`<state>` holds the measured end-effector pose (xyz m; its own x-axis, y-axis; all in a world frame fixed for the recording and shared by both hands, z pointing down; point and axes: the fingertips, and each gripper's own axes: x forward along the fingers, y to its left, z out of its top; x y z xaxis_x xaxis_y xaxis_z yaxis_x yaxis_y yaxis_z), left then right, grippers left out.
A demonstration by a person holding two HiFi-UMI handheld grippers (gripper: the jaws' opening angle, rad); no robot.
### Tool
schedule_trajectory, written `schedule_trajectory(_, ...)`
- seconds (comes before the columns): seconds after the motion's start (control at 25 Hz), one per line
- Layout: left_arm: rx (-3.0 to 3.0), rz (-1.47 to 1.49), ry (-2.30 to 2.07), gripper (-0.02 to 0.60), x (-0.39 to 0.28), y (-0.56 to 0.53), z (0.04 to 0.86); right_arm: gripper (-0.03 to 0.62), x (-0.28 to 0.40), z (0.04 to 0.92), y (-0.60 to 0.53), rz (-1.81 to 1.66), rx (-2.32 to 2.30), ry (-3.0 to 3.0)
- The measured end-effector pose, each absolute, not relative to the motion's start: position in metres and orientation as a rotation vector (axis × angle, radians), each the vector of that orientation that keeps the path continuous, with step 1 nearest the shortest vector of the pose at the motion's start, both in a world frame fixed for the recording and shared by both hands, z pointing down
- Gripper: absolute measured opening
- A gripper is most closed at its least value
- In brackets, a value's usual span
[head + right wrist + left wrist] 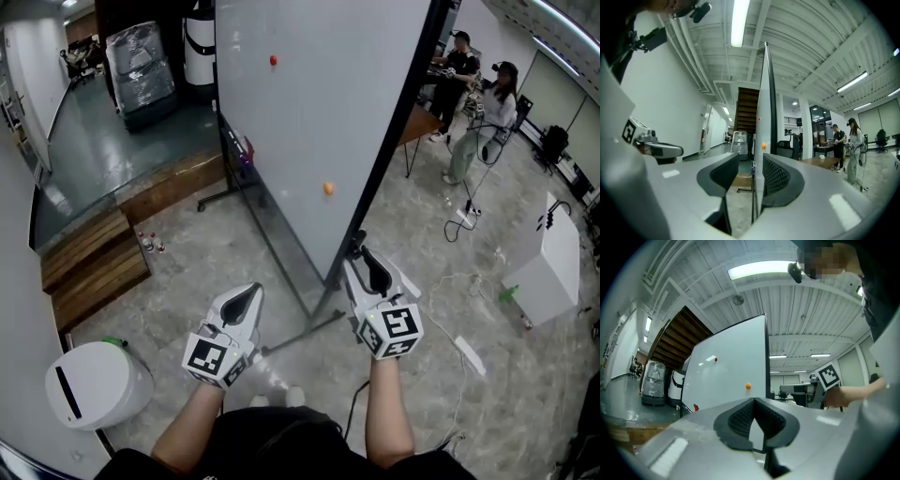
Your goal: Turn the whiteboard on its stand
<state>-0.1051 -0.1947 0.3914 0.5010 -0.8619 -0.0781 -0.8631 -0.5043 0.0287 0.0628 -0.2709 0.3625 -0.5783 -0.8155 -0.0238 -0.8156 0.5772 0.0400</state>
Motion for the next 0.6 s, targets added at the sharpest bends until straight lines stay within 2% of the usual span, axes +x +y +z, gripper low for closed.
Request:
schedule_trajectory(0.28, -2.691, 0.146, 1.552, 0.003, -0.116, -0.194, 0.383, 0.031, 0.009, 0.362, -0.225, -0.004, -1.210, 2.829)
schedule_trajectory(0.6, -2.681, 0.173, 1.562, 0.003, -0.133, -0.187, 0.378, 0.009, -0.028, 0.380, -0.193, -0.097, -1.123, 2.837)
